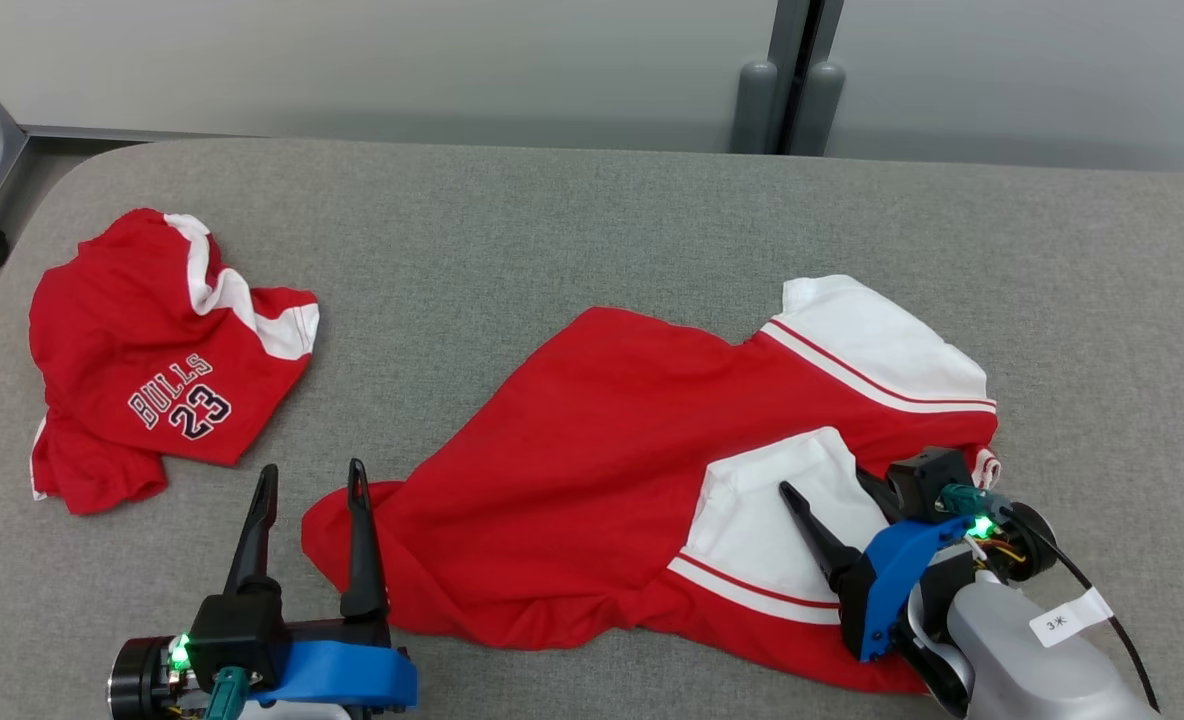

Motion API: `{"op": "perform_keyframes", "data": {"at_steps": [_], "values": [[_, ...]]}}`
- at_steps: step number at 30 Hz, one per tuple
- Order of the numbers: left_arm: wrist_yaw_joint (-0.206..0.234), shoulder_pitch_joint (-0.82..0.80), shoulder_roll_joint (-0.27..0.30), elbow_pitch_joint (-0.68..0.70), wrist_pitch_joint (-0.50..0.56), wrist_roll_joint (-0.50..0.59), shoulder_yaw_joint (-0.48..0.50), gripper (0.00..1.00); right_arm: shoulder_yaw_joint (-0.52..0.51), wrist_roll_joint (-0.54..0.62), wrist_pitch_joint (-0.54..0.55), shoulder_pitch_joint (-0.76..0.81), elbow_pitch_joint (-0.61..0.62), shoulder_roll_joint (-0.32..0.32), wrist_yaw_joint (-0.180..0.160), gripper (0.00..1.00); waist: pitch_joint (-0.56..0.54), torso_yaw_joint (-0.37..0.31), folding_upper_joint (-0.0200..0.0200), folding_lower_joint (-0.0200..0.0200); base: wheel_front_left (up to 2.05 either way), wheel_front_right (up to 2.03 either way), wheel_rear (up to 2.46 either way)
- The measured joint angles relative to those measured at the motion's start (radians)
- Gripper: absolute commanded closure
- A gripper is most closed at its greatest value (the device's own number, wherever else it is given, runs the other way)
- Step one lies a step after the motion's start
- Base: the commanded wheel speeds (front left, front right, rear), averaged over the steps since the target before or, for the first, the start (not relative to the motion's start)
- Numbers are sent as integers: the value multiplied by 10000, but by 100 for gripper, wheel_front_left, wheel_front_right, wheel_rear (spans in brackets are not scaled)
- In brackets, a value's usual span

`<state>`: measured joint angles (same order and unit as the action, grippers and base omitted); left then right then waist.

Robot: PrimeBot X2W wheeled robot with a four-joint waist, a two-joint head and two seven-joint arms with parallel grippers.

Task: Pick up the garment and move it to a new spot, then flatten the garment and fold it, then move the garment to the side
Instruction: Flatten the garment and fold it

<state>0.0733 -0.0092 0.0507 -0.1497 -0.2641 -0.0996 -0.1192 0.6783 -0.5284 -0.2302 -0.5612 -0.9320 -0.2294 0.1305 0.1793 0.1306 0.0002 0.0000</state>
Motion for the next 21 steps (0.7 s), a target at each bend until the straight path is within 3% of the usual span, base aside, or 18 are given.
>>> {"op": "perform_keyframes", "data": {"at_steps": [2,5,14,21], "values": [[6,-75,0,-29,0,-48,-71,0,270,-234,61,-171,-75,-13,0,0,62,33,0,0,0,0,0],[15,-159,0,-69,-2,-63,-138,0,627,-573,56,-397,-134,-48,0,100,140,79,0,0,0,0,0],[65,-253,0,-171,0,-148,-184,0,876,-974,-267,-1231,-270,-395,4,100,308,70,0,1,0,0,0],[0,-480,0,-257,0,-148,-151,0,-128,-380,-314,-2169,435,-715,2,100,303,-90,1,1,0,0,0]]}}
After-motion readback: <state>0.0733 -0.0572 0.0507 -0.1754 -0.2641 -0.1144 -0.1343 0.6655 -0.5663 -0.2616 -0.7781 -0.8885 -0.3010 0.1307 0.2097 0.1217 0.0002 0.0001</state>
